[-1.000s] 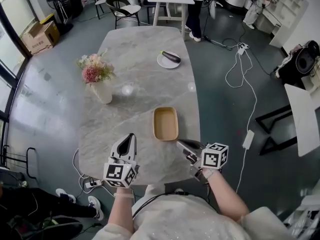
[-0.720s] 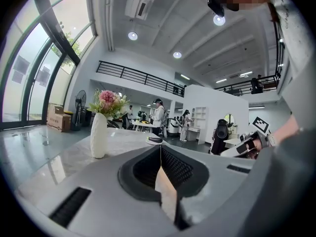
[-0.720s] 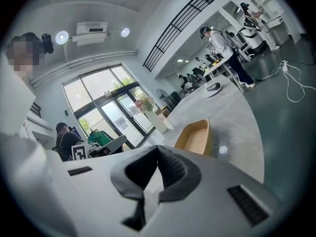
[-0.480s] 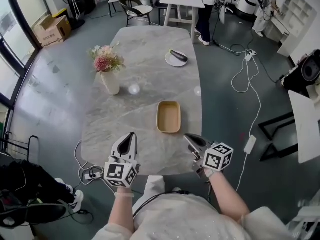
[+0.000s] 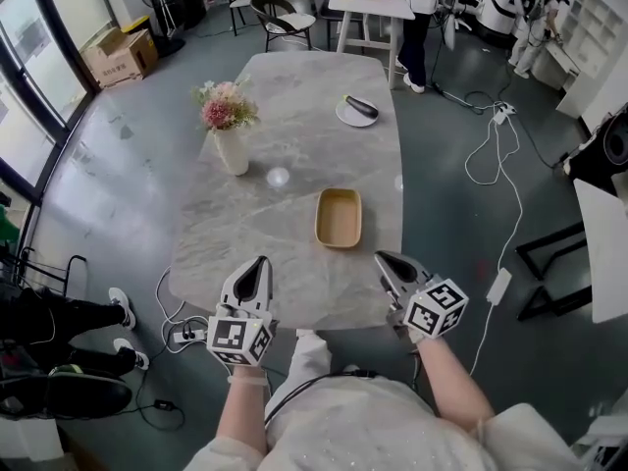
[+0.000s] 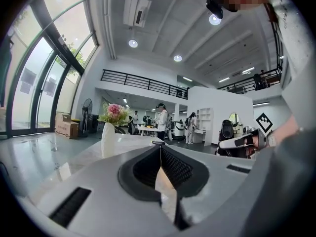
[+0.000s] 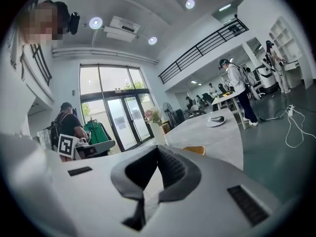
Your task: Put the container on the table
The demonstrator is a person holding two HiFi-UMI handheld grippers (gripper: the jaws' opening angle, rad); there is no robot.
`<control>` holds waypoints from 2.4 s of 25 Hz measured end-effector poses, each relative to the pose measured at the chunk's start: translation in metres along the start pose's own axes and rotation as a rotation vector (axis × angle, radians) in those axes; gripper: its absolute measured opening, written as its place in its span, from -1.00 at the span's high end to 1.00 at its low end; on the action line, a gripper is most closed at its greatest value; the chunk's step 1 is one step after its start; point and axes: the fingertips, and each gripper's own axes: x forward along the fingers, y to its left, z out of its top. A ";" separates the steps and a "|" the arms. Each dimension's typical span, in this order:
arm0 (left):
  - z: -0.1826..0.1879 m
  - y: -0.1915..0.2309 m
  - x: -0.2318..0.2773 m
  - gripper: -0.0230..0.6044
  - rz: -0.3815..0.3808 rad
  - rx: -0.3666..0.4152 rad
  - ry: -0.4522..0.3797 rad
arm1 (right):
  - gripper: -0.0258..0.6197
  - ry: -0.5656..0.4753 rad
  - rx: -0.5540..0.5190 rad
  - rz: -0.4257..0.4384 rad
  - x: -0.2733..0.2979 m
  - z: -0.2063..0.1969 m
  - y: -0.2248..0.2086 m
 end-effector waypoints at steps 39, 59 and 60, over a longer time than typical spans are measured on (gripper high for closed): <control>0.030 -0.027 -0.044 0.90 0.058 0.049 -0.073 | 0.90 -0.125 -0.189 -0.024 -0.051 0.035 0.018; 0.027 -0.035 -0.036 0.90 0.049 0.064 -0.057 | 0.90 -0.141 -0.235 -0.034 -0.056 0.042 0.012; 0.027 -0.035 -0.034 0.90 0.050 0.064 -0.056 | 0.90 -0.141 -0.234 -0.037 -0.056 0.042 0.010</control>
